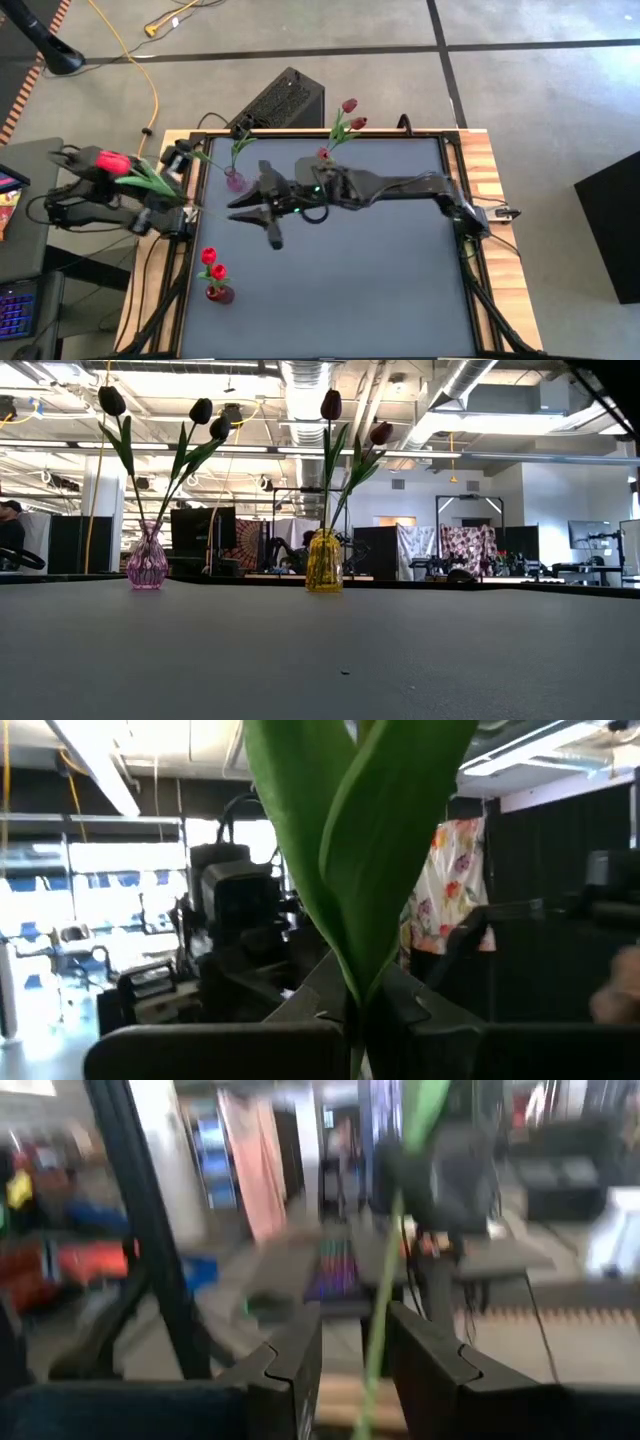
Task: Sort flowers into vase by color
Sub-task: Put the red flower into the red vase
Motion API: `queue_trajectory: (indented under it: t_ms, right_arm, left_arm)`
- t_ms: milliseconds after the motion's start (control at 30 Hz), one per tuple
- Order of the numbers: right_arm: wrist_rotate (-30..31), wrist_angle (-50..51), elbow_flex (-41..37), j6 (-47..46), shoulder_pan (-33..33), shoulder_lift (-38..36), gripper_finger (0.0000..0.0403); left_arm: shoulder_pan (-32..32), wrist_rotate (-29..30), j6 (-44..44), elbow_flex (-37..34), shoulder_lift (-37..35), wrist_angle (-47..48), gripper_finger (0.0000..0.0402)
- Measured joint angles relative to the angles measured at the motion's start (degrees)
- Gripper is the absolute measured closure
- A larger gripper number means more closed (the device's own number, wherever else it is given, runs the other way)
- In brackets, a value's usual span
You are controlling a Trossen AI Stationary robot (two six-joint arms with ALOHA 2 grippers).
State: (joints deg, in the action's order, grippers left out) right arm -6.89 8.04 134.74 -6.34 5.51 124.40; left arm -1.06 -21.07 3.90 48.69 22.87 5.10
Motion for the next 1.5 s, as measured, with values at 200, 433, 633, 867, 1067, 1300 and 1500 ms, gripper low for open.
queue_trajectory:
  t_ms: [200, 433, 633, 867, 1067, 1300, 1500]
  right_arm:
    - [2.5, 16.1, 0.0, 3.0, 1.1, -5.5, 0.0270]
    - [7.4, 20.3, 0.0, 5.1, 2.9, -7.9, 0.0274]
    - [8.5, 22.2, 0.0, 5.0, 3.1, -7.0, 0.0275]
    - [8.7, 25.6, 0.0, 4.3, 3.4, -6.9, 0.0275]
    - [8.7, 27.5, 0.0, 5.2, 4.9, -6.9, 0.0275]
    - [10.3, 33.6, 0.0, 5.3, 6.5, -6.9, 0.0275]
    - [17.1, 37.7, 0.0, 5.6, 8.8, -6.9, 0.0275]
  left_arm:
    - [0.0, -7.6, 11.5, 10.9, 3.2, 10.4, 0.0401]
    - [0.4, -24.7, 23.5, 12.2, 9.3, 2.4, 0.0401]
    - [1.6, -29.1, 16.5, 14.6, 13.3, 0.8, 0.0401]
    - [1.5, -23.8, 13.4, 19.1, 13.7, 1.1, 0.0401]
    - [2.4, -27.1, 22.3, 19.2, 13.9, 6.0, 0.0401]
    - [10.0, -26.5, 14.8, 12.6, 13.5, 16.0, 0.0401]
    - [20.1, -25.4, 8.7, 4.8, 11.6, 15.6, 0.0401]
